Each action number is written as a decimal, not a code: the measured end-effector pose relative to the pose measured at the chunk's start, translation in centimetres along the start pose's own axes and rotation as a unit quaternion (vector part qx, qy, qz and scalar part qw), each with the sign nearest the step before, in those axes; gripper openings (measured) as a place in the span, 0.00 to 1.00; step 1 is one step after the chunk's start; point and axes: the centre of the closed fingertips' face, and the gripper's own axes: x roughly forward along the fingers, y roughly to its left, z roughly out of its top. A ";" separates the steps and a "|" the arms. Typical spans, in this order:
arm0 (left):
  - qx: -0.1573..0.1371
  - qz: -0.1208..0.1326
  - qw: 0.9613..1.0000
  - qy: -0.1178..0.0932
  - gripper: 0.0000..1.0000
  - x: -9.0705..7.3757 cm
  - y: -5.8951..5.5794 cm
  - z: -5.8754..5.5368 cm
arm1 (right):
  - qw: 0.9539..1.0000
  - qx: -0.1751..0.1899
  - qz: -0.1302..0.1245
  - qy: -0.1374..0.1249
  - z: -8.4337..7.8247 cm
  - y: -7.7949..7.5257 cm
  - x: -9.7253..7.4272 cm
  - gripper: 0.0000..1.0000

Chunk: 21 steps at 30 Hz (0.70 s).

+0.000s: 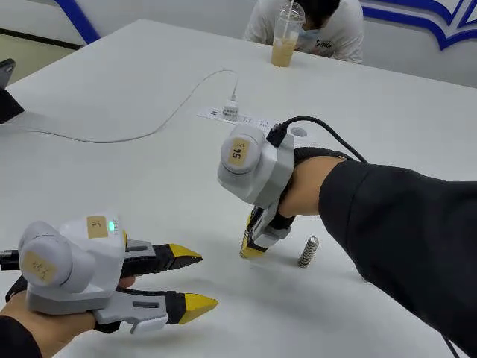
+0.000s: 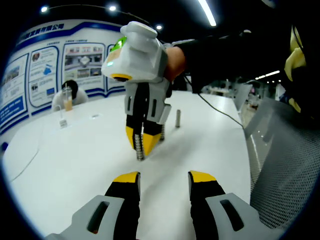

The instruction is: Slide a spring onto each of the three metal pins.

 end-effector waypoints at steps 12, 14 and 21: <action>-0.002 0.001 1.000 0.000 0.41 0.2 0.2 0.3 | 0.999 0.026 0.002 -0.031 -1.0 0.0 -1.3 0.22; -0.002 0.001 1.000 0.000 0.42 0.3 0.1 0.4 | 0.999 0.029 0.001 -0.038 -1.1 -0.1 -1.6 0.23; -0.001 0.000 1.000 0.001 0.42 0.4 0.1 0.5 | 0.997 0.047 -0.002 -0.061 -2.0 -0.3 -2.3 0.25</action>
